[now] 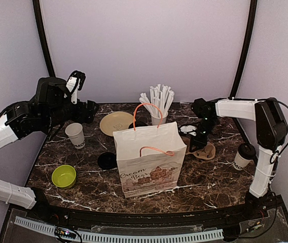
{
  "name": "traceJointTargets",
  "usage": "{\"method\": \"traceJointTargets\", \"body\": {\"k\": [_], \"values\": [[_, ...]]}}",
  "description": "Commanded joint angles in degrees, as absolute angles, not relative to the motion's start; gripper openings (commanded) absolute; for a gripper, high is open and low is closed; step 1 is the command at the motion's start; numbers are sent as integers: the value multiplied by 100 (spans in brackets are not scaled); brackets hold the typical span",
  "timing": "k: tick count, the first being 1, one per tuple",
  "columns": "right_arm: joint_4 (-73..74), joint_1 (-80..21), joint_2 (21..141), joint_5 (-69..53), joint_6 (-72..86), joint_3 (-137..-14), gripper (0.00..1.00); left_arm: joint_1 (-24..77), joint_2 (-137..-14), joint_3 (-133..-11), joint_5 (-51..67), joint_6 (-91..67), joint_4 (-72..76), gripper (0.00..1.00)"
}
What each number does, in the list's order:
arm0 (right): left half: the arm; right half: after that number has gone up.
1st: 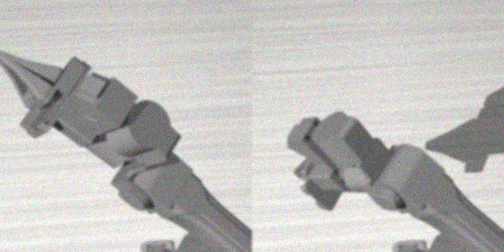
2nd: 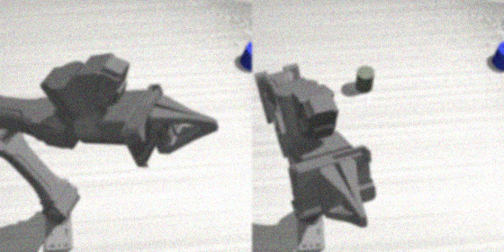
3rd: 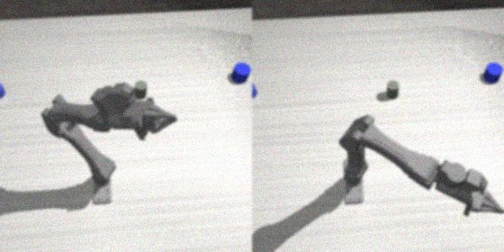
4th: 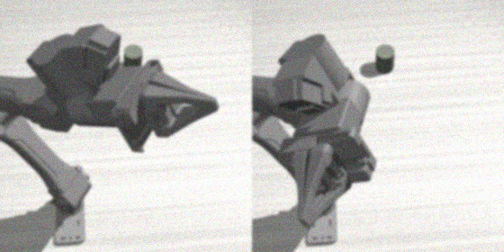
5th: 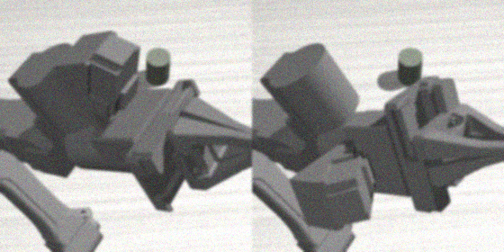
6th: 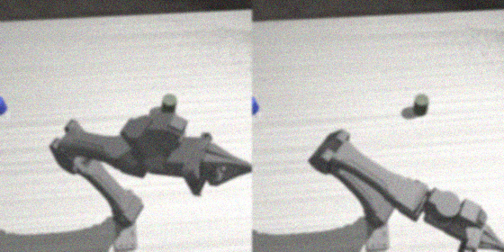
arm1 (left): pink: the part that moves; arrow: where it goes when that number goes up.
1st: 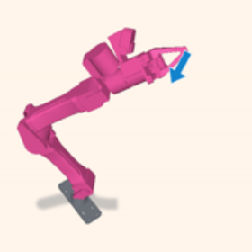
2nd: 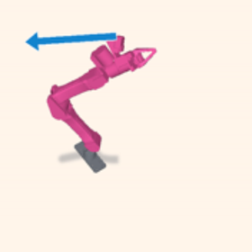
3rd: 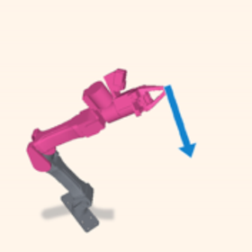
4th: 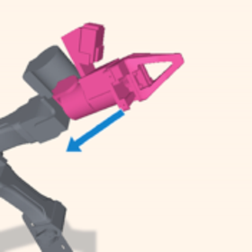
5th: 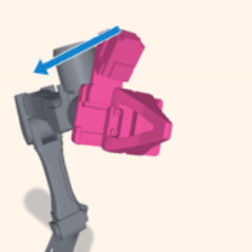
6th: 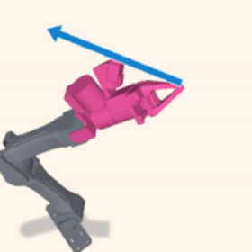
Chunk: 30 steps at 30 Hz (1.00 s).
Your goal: Pack the takeout coffee
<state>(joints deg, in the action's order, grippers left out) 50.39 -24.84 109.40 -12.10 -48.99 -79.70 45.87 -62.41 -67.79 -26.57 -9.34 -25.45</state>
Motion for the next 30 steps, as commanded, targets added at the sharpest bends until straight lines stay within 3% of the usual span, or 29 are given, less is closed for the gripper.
{"method": "traceJointTargets", "body": {"k": [1,12,24,30], "values": [[5128,-2566,11008,-1159,-4884,-8031,37,4562,-6240,-6803,-2619,-853,-2564,89],[5673,-2539,10469,-1225,-4835,-8198,27,4562,-6353,-7127,-2351,-482,-2588,89],[6474,-2210,8884,-2336,-4625,-9046,25,4570,-7547,-8327,1534,471,-2590,85],[6664,-2206,8411,-2910,-4416,-9756,24,4650,-8099,-8695,2429,484,-2403,82]]}}
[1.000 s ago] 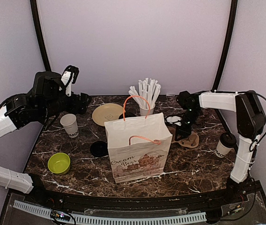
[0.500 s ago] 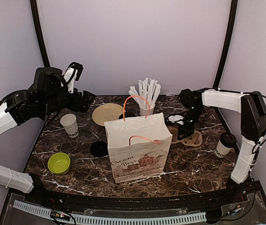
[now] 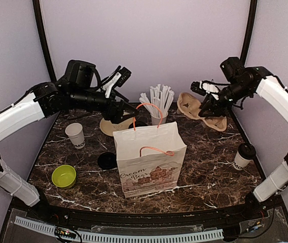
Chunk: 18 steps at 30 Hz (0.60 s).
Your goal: Pack the takeout coffee
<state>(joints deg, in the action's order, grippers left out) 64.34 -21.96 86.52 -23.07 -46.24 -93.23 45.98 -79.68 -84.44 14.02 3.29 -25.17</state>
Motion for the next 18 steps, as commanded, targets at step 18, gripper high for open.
{"method": "traceJointTargets", "body": {"k": [18], "values": [[6645,-3647,8070,-4146,-3765,-11216,27,4693,-8635,-9344,2576,487,-2710,43]]}}
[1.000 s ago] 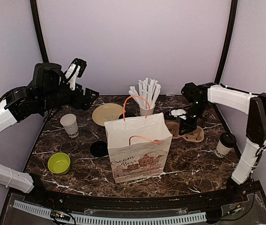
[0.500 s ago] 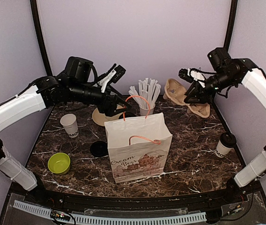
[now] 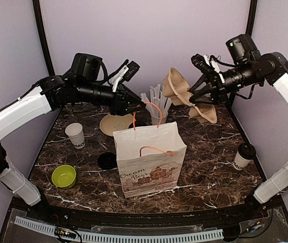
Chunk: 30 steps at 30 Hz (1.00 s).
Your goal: Pack the takeout coffee
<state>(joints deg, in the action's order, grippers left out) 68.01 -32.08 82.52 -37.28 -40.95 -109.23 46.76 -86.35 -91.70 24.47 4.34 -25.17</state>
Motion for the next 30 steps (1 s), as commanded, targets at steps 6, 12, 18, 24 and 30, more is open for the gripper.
{"method": "traceJointTargets", "body": {"k": [6,12,18,24,30], "values": [[6418,-4247,8302,-4711,-3529,-11632,28,4691,-8691,-9361,2602,413,-2680,12],[6363,-4639,8765,-4941,-3579,-11749,28,4693,-8735,-9345,2692,383,-2620,2],[6146,-4950,9130,-4991,-3718,-11591,28,4693,-8710,-9308,2700,406,-2615,1],[5944,-5121,9415,-4916,-3820,-11532,28,4688,-8673,-9296,2734,440,-2639,0],[5863,-5193,9627,-4874,-3955,-11448,27,4693,-8672,-9273,2694,485,-2635,0]]}}
